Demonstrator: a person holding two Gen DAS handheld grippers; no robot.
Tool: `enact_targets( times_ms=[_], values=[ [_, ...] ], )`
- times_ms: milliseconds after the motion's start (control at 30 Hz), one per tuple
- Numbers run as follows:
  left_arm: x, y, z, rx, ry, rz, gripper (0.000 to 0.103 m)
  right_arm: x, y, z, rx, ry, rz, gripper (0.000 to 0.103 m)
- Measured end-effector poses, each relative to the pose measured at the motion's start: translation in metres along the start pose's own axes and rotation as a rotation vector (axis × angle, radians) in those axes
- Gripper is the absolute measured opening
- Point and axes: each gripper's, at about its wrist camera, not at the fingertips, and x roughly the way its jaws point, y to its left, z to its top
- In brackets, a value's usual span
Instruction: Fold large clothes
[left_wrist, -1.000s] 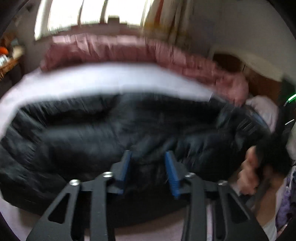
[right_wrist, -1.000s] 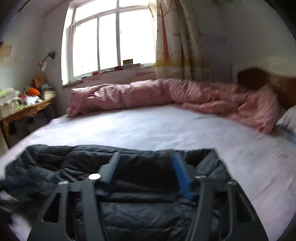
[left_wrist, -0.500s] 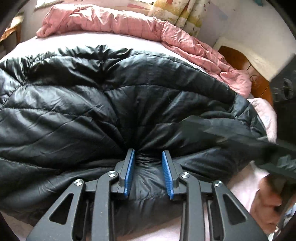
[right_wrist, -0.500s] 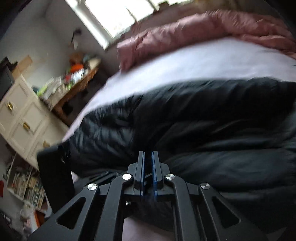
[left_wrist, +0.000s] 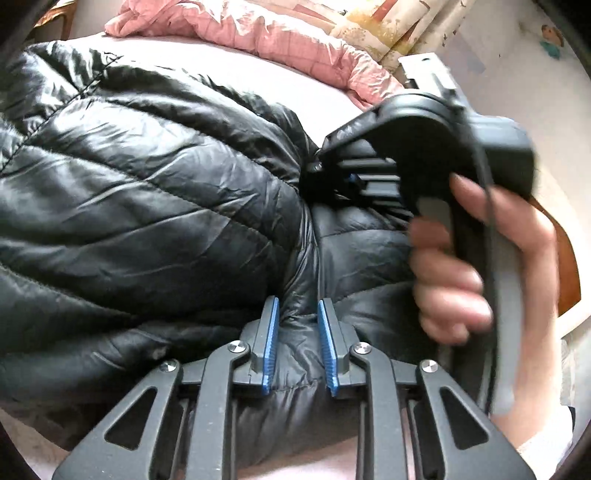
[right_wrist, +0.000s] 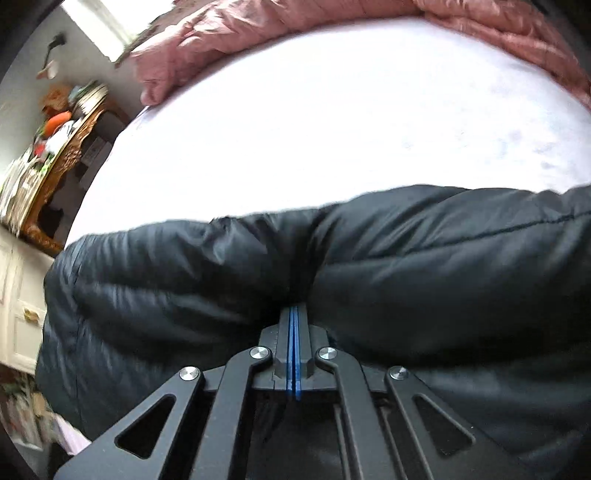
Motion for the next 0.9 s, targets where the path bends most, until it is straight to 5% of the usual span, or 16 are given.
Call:
enact_targets(
  times_ms=[200, 300, 367, 467, 600, 667, 767, 900],
  values=[
    [0.007, -0.009, 0.006, 0.016, 0.000, 0.012, 0.022, -0.014, 0.005, 0.012, -0.035, -0.054, -0.053, 0.000],
    [0.005, -0.013, 0.006, 0.023, -0.012, 0.028, 0.022, -0.067, 0.010, -0.016, -0.123, -0.176, -0.060, 0.000],
    [0.004, -0.024, 0.000, 0.070, -0.048, 0.093, 0.022, -0.111, 0.005, -0.055, -0.141, -0.262, 0.030, 0.000],
    [0.004, -0.041, -0.008, 0.157, -0.085, 0.173, 0.022, -0.152, -0.009, -0.109, -0.156, -0.337, 0.076, 0.016],
    [0.004, -0.030, -0.005, 0.108, -0.072, 0.118, 0.022, -0.186, -0.044, -0.163, -0.112, -0.435, 0.037, 0.049],
    [0.004, -0.029, -0.006, 0.120, -0.079, 0.126, 0.022, -0.200, -0.078, -0.183, -0.013, -0.479, 0.053, 0.057],
    [0.004, -0.042, -0.012, 0.196, -0.111, 0.189, 0.022, -0.203, -0.130, -0.199, 0.173, -0.511, 0.077, 0.084],
    [0.005, -0.046, -0.011, 0.217, -0.127, 0.187, 0.022, -0.187, -0.177, -0.206, 0.347, -0.508, 0.112, 0.088]
  ],
)
